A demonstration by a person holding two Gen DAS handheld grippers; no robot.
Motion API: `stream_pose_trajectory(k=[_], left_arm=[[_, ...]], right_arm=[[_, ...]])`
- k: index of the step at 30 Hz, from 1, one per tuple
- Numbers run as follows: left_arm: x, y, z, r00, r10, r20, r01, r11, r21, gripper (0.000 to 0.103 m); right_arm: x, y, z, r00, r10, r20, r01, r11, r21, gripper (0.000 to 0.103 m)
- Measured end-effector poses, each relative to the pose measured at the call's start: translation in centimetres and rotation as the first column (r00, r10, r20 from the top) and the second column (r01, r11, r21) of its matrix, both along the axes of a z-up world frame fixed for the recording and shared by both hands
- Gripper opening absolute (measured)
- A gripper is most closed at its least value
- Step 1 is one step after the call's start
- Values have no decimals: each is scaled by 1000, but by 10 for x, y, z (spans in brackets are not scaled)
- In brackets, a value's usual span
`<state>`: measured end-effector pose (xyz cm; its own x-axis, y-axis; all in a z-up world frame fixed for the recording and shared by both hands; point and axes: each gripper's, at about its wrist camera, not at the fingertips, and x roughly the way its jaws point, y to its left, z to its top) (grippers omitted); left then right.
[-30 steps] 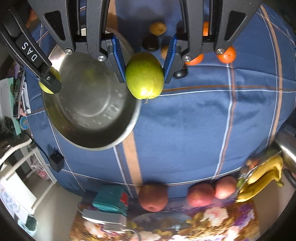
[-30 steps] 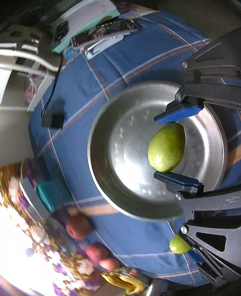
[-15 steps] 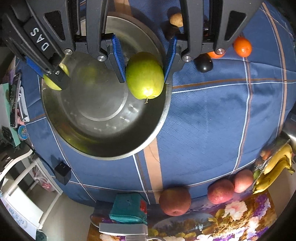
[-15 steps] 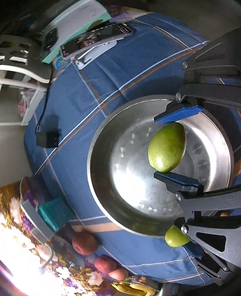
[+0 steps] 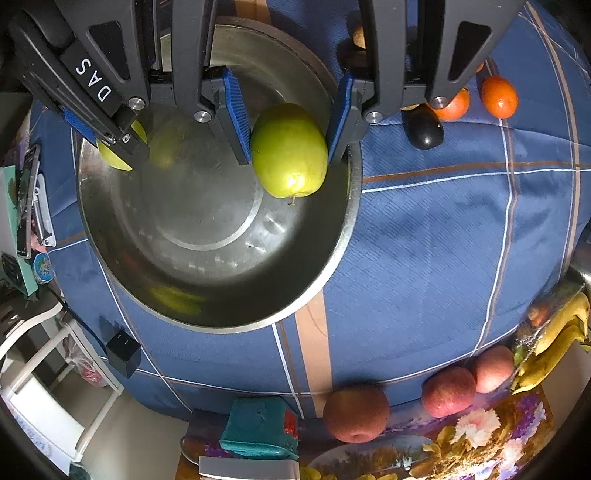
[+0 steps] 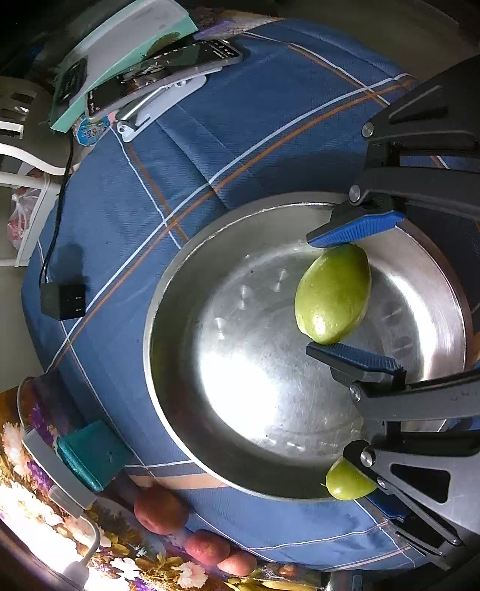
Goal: Organize fruits
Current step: 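Carry the green apple with the left tool while the right tool carries the pear to the steel plate, then open the left tool over the plate while the right tool releases the pear there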
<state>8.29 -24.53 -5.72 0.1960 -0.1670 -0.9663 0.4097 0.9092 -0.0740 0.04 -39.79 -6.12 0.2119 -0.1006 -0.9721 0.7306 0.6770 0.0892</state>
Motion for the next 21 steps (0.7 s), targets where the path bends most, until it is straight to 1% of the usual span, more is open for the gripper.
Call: stream_pose_trajectory(k=[7,9,12,21], left_arm=[[1,2,0,1000,-1,-14,1,1000,-12,44],[1,3,3,1000,-1,-5,1,1000,-18,45],[1,4,7,1000,1,-4,-2,1000,-28,48],[0,16,25,999,26,36,-25,999,-38,50]], right_arm=[[1,-1,-3,1000,-3,0,3,1000,12,54],[2,-2,-5,1000,-4,2,4,1000,10,54],[1,-1,0,1000,-4,18,4,1000,-11,55],[-2,-1,16,999,-6,40,7,999,-35,56]])
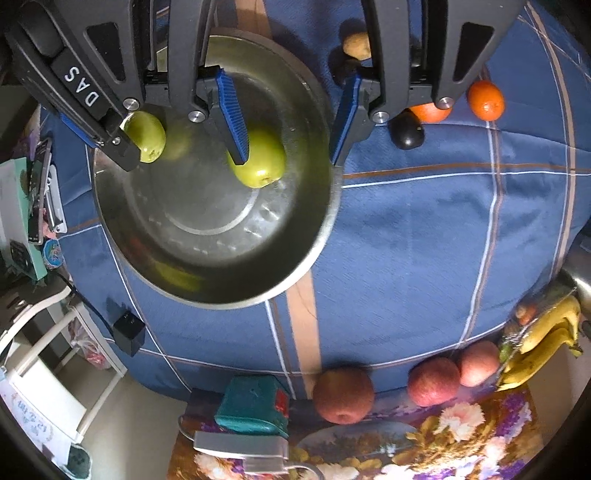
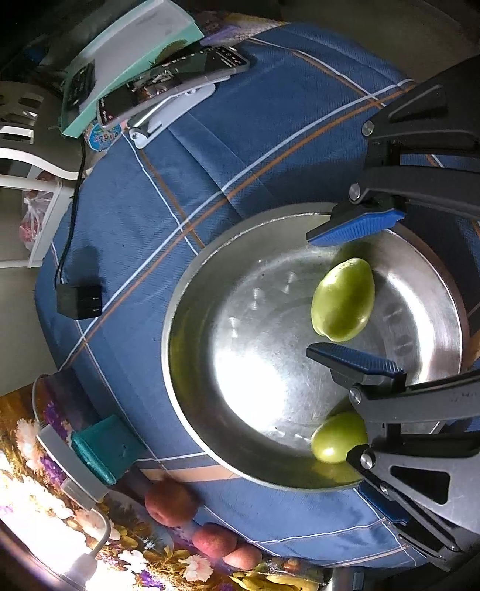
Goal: Organize fruits
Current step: 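Open the left tool over the plate while the right tool releases the pear there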
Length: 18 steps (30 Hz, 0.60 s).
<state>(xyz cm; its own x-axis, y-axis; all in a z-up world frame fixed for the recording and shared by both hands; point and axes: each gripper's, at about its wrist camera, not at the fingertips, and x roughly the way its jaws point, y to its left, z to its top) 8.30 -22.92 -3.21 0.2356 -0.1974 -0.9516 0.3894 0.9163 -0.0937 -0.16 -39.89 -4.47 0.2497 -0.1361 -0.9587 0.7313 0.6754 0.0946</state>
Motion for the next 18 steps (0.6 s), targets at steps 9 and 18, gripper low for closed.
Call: stream_pose_trajectory(k=[9,18], left_arm=[[-1,35,-2,996,84,43,-85,996,33,53],[-2,59,-4,988,140,67,-141,990,23,67]], right_arm=[[-4,7,8,1000,26,2,-26,1000,-12,55],[1,20,10,998,62,-22,-63,997,-44,72]])
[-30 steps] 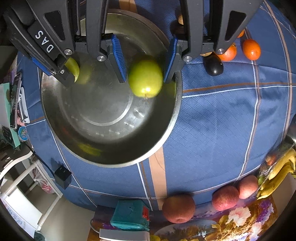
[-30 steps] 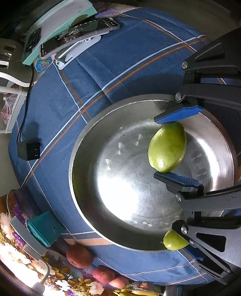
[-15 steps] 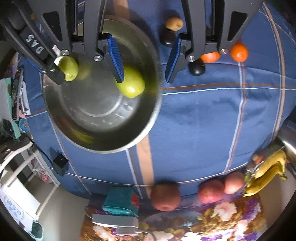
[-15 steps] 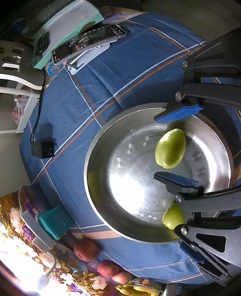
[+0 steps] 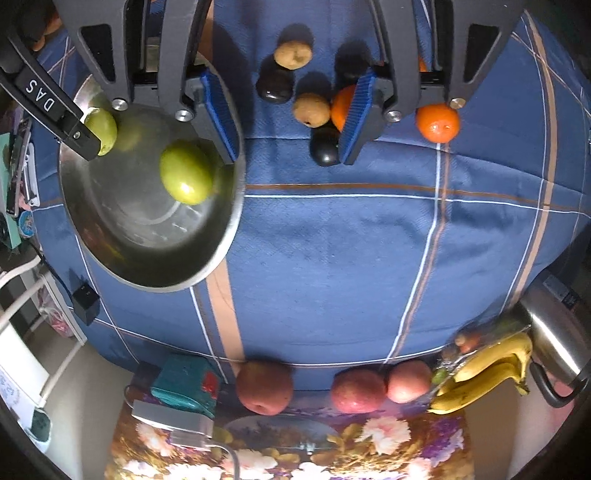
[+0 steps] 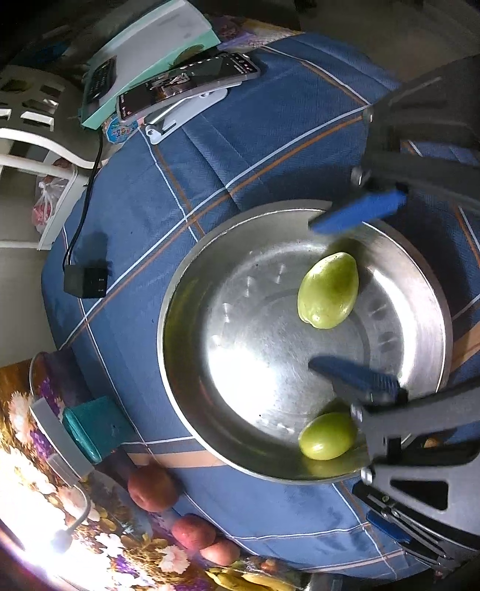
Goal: Organize fruits
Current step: 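Open the left tool over the plate while the right tool releases the pear there, then withdraw both tools from the plate toward the tangerines and kiwis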
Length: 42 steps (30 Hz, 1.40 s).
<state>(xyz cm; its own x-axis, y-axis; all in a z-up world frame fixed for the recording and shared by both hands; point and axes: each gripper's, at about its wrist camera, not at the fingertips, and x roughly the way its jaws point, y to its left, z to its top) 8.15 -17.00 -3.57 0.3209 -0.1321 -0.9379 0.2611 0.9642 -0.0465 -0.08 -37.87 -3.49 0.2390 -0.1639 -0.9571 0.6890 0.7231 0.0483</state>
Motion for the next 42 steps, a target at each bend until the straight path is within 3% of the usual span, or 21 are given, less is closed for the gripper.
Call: stream_pose_trajectory(k=[1,9,12,27,37,42], left_arm=[[1,1,-1,1000,5,2,-5,1000,7,75],[4,8,-8,999,27,35,-28,999,41,103],[4,9,-9,998,29,55,-32,998,58,103],[5,28,-13,994,73,84,-79,994,70,103],[3,35,-11,990,82,115,-98,984,148,103],[3,43,-10,985,132,110,-151,970,192,103]], right_arm=[[1,0,-1,1000,5,-4,-5,1000,-1,72],[4,2,-3,1000,20,-4,-20,1000,-17,91],[3,3,-3,1000,22,-5,-22,999,-23,96],[2,4,5,999,17,37,-16,999,-32,96],[7,13,9,998,58,28,-56,996,-64,96],[9,20,13,995,86,53,-82,994,-77,96]])
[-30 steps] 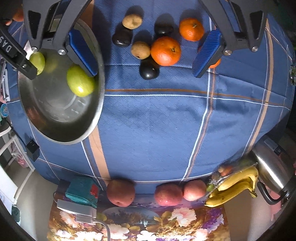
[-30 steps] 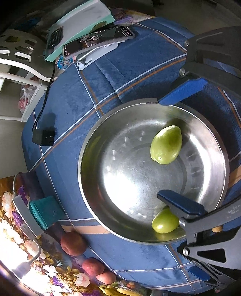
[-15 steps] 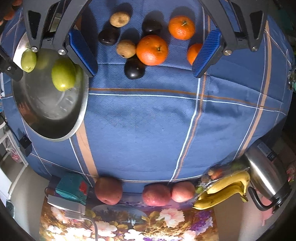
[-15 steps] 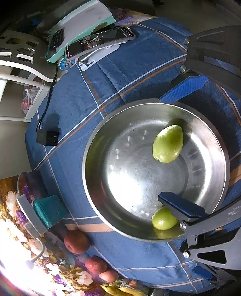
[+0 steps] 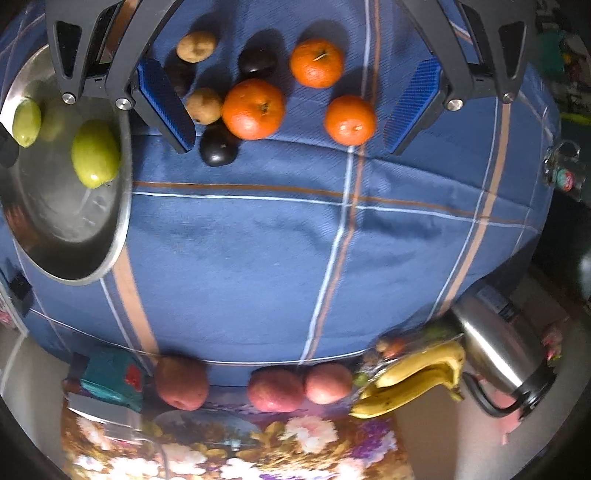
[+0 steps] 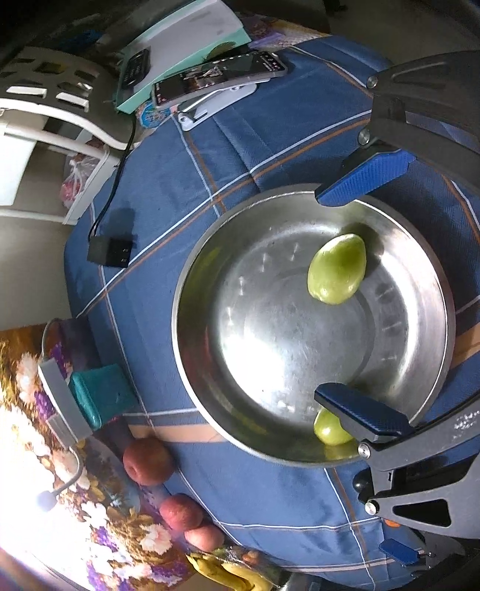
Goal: Organize fruits
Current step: 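Withdraw both tools from the plate toward the tangerines and kiwis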
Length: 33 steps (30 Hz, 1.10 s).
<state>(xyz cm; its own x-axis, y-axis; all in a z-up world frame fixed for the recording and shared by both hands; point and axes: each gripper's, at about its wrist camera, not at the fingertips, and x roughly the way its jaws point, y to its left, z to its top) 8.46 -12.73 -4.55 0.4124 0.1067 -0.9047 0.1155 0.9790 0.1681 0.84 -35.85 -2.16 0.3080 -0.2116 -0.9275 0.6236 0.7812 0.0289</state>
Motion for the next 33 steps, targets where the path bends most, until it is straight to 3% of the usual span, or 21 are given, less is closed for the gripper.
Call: stream_pose_trajectory(k=[5,9,13,26,33], left_arm=[[4,15,3,999,37,-30,-39,997,-61,103],[7,28,3,994,80,-69,-85,994,-72,103],[8,34,1,992,59,-110,-67,995,-69,103],[16,62,24,1000,9,11,-8,997,-71,103],[19,81,28,1000,19,13,-18,993,-113,103]], right_arm=[[2,10,2,1000,28,5,-28,999,-20,96],[5,22,0,998,56,-10,-56,998,-21,96],[8,31,0,997,71,-2,-71,997,-18,96],[20,72,9,985,162,64,-159,986,-45,96],[26,92,5,971,223,85,-223,975,-7,96]])
